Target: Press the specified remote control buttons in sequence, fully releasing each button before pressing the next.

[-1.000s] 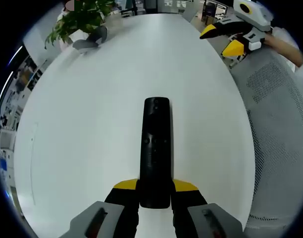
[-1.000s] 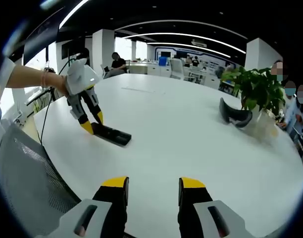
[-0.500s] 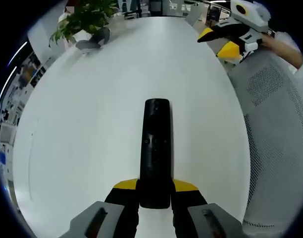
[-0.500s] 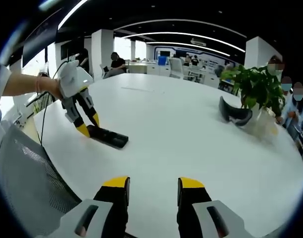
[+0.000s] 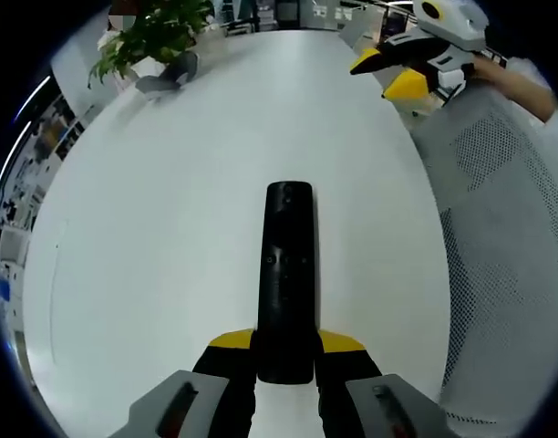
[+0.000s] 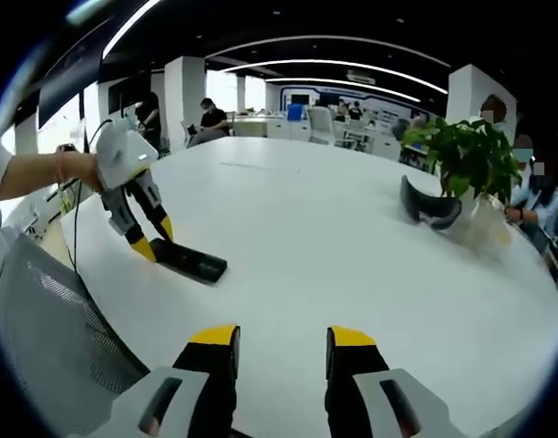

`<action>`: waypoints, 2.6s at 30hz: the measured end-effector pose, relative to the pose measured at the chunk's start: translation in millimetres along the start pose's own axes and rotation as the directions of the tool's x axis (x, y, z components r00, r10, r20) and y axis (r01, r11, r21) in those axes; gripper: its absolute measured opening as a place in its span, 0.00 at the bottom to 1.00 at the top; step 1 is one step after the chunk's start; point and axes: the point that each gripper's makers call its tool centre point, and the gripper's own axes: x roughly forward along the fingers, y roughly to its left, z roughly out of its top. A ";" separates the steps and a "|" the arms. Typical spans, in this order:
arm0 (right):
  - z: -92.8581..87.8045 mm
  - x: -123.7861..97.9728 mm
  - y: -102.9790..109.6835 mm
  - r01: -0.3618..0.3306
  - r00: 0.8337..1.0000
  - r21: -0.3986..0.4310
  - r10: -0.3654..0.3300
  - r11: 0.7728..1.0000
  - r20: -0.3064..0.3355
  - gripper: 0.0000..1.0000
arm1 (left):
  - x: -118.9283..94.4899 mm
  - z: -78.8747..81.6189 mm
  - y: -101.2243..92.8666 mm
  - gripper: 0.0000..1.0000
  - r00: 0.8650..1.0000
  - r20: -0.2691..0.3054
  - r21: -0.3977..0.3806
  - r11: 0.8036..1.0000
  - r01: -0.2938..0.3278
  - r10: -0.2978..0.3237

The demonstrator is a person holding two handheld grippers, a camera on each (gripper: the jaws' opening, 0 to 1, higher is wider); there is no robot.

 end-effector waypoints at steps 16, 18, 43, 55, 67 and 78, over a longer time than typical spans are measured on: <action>0.7 0.9 3.4 -0.018 1.000 -0.007 0.018 1.000 0.003 0.33 | -0.2 -0.5 -26.4 0.23 1.000 0.018 -0.032 0.999 0.000 0.000; 1.0 0.8 3.4 -0.019 1.000 -0.003 0.019 1.000 0.006 0.33 | -0.3 -0.6 -30.0 0.23 1.000 0.018 -0.028 1.000 0.003 -0.002; -1.1 1.9 8.3 -0.041 0.999 -0.022 0.041 0.999 -0.011 0.31 | -1.7 -1.4 -56.8 0.23 1.000 0.005 0.021 0.999 0.024 -0.024; -3.1 2.7 12.0 -0.057 0.998 -0.034 0.056 0.998 -0.025 0.30 | -1.8 -1.2 -66.3 0.23 1.000 0.000 0.025 0.999 0.021 -0.021; -10.4 6.1 19.8 -0.092 0.993 -0.069 0.087 0.993 -0.076 0.29 | -4.3 -0.7 -68.3 0.24 0.961 0.277 -0.003 1.000 0.023 -0.021; -14.6 7.0 28.0 -0.139 0.986 -0.087 0.129 0.987 -0.105 0.26 | -7.1 0.3 -72.5 0.24 0.897 0.443 0.002 1.000 0.014 -0.013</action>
